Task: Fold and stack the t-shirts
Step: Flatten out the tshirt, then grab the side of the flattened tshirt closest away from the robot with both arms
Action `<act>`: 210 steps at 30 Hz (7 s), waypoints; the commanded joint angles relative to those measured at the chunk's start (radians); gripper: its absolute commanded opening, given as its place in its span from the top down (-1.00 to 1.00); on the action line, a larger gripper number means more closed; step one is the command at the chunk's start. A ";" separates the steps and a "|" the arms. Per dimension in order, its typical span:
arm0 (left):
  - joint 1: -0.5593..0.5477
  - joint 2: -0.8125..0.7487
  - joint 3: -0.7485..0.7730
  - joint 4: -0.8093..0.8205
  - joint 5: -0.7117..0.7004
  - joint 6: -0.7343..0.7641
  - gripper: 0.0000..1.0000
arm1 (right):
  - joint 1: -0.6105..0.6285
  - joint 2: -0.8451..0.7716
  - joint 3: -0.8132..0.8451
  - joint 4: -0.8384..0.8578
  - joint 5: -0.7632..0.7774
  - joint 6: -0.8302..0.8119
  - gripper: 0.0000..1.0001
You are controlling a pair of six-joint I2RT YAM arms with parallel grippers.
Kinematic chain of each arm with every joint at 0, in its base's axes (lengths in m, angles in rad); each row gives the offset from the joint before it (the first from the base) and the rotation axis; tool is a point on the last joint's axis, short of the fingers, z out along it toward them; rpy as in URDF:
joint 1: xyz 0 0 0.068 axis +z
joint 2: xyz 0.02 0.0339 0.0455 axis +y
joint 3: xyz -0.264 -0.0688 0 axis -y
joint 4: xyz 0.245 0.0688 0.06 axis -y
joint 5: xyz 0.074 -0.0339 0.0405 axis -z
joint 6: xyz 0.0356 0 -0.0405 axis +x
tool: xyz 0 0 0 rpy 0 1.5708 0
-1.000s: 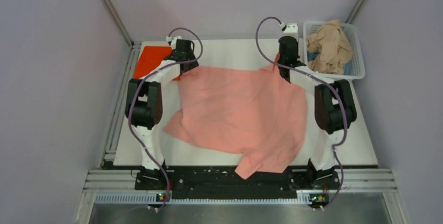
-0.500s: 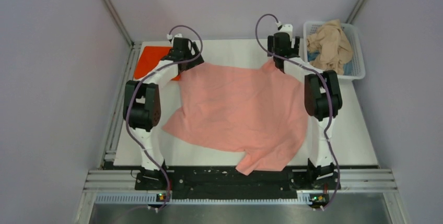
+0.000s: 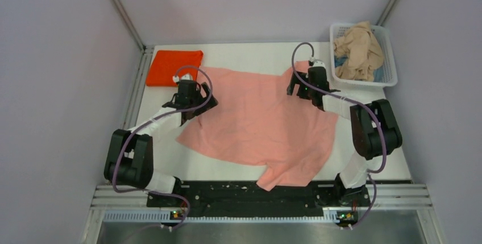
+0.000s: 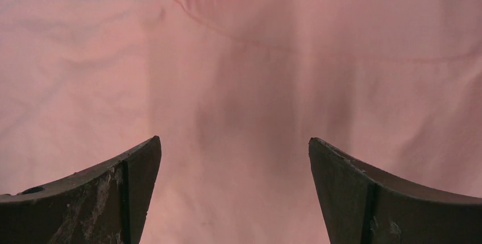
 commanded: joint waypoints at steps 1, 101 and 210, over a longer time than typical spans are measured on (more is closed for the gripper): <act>0.002 -0.087 -0.146 0.099 0.025 -0.083 -0.98 | -0.004 -0.034 -0.083 0.074 -0.091 0.075 -0.98; -0.013 0.313 0.436 -0.383 -0.313 -0.015 -0.05 | -0.101 -0.035 -0.089 -0.068 0.032 -0.005 -0.98; -0.159 -0.388 -0.385 -0.208 -0.482 -0.388 1.00 | 0.088 -0.657 -0.242 -0.505 0.245 0.105 -0.81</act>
